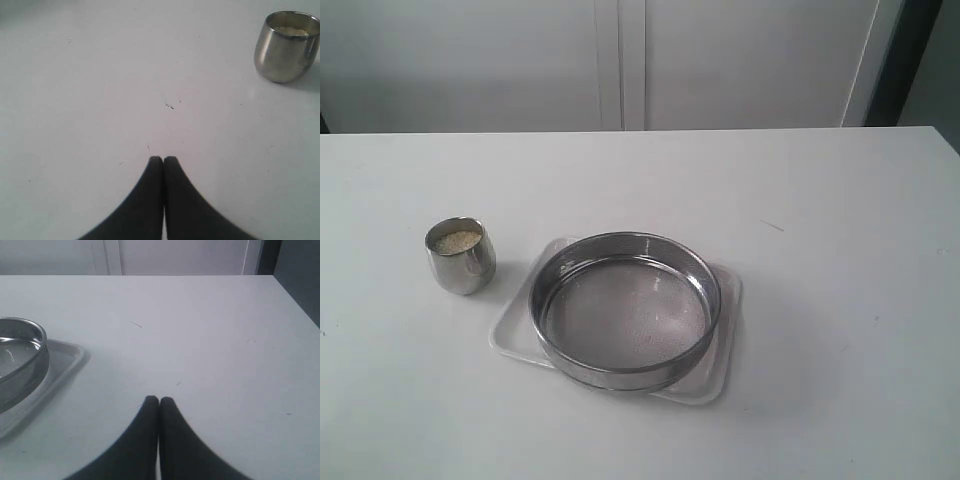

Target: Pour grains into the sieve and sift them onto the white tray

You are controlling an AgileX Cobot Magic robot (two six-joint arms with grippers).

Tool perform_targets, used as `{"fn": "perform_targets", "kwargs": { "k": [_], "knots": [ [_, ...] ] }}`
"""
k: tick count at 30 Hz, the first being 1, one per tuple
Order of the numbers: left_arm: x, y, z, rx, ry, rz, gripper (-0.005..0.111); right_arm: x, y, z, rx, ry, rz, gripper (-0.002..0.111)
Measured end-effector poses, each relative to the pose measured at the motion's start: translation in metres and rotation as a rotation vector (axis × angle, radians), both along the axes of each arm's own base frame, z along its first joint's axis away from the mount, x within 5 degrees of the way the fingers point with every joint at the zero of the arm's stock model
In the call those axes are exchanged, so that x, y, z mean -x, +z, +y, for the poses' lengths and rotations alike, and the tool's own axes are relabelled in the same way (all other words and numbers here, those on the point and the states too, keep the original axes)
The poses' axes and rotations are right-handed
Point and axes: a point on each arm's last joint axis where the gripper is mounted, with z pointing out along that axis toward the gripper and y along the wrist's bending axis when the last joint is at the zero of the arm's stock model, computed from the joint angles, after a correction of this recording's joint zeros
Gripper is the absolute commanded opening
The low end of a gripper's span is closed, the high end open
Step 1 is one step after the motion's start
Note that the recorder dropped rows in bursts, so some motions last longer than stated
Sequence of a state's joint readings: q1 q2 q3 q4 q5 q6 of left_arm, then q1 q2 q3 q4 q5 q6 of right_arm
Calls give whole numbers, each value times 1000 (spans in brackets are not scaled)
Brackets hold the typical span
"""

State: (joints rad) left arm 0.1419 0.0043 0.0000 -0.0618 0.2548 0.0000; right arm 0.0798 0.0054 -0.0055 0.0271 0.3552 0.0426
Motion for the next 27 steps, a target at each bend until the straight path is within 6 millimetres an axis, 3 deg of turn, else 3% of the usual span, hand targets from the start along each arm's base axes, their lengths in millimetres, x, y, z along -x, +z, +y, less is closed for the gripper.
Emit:
{"fn": "perform_targets", "kwargs": {
  "k": [17,27],
  "knots": [
    [0,1,0,-1,1,-8,0,0,0,0,0,0,0,0],
    [-5,20,3,-31,30,-227,0,0,0,0,0,0,0,0]
  ]
}}
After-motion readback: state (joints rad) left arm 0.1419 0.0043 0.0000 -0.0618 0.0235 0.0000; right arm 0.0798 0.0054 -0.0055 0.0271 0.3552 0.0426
